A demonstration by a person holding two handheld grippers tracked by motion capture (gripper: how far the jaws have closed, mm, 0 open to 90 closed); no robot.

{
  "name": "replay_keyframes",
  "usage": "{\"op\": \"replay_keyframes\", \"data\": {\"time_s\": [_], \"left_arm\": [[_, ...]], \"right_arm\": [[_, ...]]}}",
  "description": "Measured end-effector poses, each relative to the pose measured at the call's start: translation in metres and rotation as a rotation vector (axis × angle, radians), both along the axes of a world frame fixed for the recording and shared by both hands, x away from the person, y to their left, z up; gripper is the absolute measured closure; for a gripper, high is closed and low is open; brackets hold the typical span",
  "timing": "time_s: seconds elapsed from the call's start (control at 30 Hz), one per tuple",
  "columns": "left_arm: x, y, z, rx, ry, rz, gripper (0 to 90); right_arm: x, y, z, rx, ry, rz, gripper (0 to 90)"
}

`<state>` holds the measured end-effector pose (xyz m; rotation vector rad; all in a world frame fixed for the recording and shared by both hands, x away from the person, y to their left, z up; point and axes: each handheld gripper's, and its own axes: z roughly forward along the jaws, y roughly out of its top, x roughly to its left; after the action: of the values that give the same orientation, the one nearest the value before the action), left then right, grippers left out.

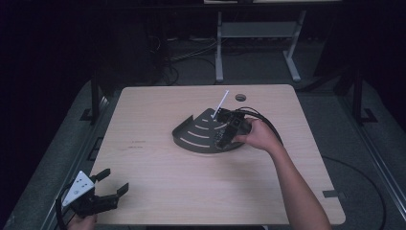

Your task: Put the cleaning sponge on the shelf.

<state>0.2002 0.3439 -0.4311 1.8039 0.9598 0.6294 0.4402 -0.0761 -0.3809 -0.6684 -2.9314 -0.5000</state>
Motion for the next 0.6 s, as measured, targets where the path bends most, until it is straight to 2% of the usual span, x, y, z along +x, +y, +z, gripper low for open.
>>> {"op": "replay_keyframes", "data": {"time_s": [0.2,0.33,0.6], "left_arm": [[0.000,0.000,0.000,0.000,0.000,-0.001,13.3],[0.000,-0.001,0.000,-0.002,-0.002,-0.003,13.3],[0.001,-0.001,-0.001,-0.001,0.002,-0.005,13.3]], "right_arm": [[0.007,0.005,0.000,-0.013,0.002,-0.004,34.2],[0.011,0.007,0.001,0.013,0.005,-0.013,34.2],[0.024,0.003,-0.010,-0.001,0.009,-0.062,34.1]]}}
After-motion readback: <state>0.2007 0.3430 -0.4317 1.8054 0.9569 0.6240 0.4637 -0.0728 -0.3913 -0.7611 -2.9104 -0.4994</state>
